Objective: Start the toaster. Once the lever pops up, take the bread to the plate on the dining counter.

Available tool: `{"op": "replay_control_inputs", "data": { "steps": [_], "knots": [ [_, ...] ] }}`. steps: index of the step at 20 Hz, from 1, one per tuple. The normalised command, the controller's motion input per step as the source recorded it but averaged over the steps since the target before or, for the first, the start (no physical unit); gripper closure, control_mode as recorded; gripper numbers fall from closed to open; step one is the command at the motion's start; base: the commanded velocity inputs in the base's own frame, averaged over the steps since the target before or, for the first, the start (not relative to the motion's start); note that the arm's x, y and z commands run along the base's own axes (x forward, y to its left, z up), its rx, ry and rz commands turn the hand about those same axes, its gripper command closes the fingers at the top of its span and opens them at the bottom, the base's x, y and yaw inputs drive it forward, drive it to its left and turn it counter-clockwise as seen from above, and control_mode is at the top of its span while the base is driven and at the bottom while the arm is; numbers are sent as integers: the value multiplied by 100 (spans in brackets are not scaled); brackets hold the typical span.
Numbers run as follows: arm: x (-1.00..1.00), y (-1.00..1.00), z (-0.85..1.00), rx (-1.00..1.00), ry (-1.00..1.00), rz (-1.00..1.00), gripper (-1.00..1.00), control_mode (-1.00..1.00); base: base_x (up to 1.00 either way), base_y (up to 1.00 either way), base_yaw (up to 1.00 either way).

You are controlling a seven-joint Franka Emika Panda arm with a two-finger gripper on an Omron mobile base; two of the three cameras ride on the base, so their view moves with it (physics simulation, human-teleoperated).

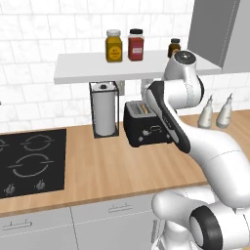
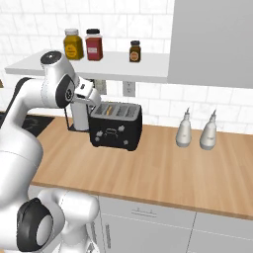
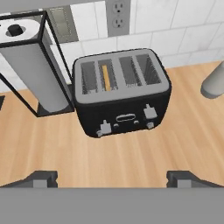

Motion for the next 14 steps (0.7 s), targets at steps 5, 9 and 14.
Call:
{"op": "replay_control_inputs", "data": {
  "steps": [5,9,14],
  "knots": [
    [0,0,0,0,0,0,-100,-100,0,0,0],
    [0,0,0,0,0,0,-100,-100,0,0,0],
    [0,0,0,0,0,0,-100,-100,0,0,0]
  ]
}}
